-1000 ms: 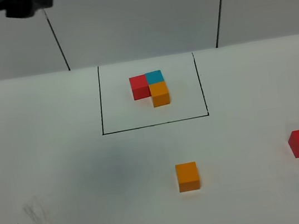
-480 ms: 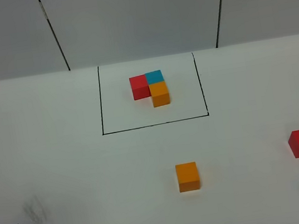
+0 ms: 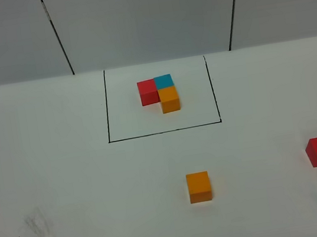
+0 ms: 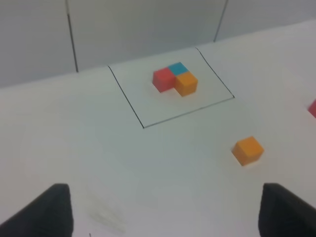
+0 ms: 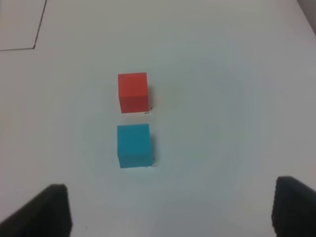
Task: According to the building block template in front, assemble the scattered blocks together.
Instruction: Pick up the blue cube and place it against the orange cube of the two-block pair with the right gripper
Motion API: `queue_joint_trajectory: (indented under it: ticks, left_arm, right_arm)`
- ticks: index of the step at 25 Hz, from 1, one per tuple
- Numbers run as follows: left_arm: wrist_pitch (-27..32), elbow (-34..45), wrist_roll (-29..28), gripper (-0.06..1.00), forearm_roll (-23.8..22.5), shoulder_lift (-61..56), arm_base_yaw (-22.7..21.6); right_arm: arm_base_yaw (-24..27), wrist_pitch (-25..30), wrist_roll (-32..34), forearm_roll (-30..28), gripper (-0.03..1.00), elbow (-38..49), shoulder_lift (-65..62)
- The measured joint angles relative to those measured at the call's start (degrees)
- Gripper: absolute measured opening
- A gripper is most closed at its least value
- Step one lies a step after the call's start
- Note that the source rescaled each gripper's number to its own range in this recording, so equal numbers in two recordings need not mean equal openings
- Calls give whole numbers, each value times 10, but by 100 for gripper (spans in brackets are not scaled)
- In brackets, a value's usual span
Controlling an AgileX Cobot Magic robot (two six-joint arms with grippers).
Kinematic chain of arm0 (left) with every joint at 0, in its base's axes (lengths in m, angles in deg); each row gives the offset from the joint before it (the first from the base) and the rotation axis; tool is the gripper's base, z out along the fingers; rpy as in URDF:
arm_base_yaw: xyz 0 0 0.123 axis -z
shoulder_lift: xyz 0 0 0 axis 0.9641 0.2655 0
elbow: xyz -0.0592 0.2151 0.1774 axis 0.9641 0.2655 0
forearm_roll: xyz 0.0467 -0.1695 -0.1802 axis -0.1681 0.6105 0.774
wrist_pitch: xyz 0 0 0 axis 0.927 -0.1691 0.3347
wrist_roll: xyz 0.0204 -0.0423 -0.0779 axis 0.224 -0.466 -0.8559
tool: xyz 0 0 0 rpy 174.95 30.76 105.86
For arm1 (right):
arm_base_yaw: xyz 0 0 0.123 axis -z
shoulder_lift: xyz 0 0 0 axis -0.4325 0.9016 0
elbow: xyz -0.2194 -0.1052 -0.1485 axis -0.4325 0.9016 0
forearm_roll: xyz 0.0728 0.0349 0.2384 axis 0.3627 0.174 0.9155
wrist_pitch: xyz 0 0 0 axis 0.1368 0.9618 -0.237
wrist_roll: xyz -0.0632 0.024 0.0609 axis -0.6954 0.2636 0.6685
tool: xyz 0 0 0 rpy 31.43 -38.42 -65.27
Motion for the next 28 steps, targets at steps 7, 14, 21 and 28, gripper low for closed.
queue_joint_trajectory:
  ticks: [7,14,21,28]
  left_arm:
    - [0,115,4,89,27,-79,0]
    - [-1,210,12,88,85,-128,0]
    - [-26,288,35,88,97,-153,0]
    - [-29,353,36,88,98,-156,0]
  right_arm:
    - [0,0,0,0,87,0,0]
    - [0,0,-1,0,87,0,0]
    - [0,0,-1,0,87,0,0]
    - [0,0,-1,0,87,0,0]
